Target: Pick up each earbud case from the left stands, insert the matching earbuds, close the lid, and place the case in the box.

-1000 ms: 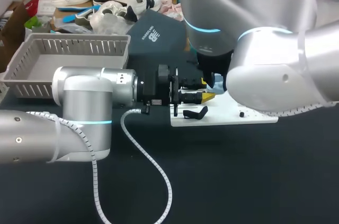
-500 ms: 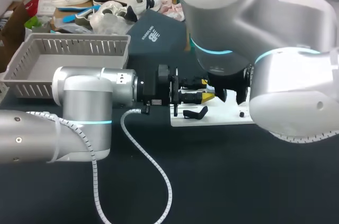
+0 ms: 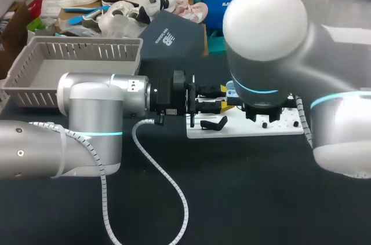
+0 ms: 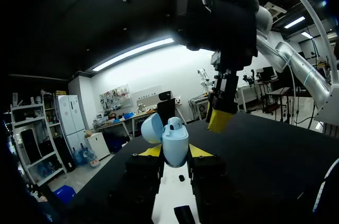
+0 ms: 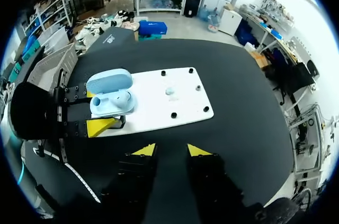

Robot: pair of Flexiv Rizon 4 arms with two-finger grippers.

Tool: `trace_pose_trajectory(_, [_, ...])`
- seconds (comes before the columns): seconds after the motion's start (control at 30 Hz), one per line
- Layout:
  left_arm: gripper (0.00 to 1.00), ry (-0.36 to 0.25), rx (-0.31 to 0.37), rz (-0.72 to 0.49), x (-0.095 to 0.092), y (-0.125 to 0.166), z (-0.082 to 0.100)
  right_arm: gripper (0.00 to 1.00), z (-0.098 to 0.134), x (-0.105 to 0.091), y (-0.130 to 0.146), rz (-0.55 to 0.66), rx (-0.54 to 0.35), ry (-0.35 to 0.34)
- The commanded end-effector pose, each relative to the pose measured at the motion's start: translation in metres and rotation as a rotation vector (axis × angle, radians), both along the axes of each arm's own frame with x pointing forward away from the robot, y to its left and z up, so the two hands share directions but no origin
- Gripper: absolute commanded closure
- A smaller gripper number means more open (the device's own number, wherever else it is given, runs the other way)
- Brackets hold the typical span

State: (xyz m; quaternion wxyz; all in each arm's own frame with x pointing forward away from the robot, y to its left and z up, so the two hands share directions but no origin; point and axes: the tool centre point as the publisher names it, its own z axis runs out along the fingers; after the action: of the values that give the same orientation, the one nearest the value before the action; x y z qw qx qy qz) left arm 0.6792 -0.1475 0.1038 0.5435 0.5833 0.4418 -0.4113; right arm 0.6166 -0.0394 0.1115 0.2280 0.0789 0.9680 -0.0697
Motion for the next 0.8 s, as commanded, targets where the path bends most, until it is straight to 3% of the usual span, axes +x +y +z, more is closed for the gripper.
trace_pose_trajectory(0.03, [1.0,-0.002,-0.001,0.005,-0.001,0.0,-0.001,0.7,-0.009,0.001,-0.012,0.076,0.044,-0.06])
trace_pose_trajectory(0.43, [1.0,-0.002,-0.001,0.005,-0.001,0.0,-0.001,0.66,-0.035,0.028,-0.031,0.232,0.141,-0.068])
trace_pose_trajectory(0.8, [1.0,-0.002,-0.001,0.005,-0.001,0.0,-0.001,0.69,-0.041,0.054,-0.037,0.212,0.182,-0.056])
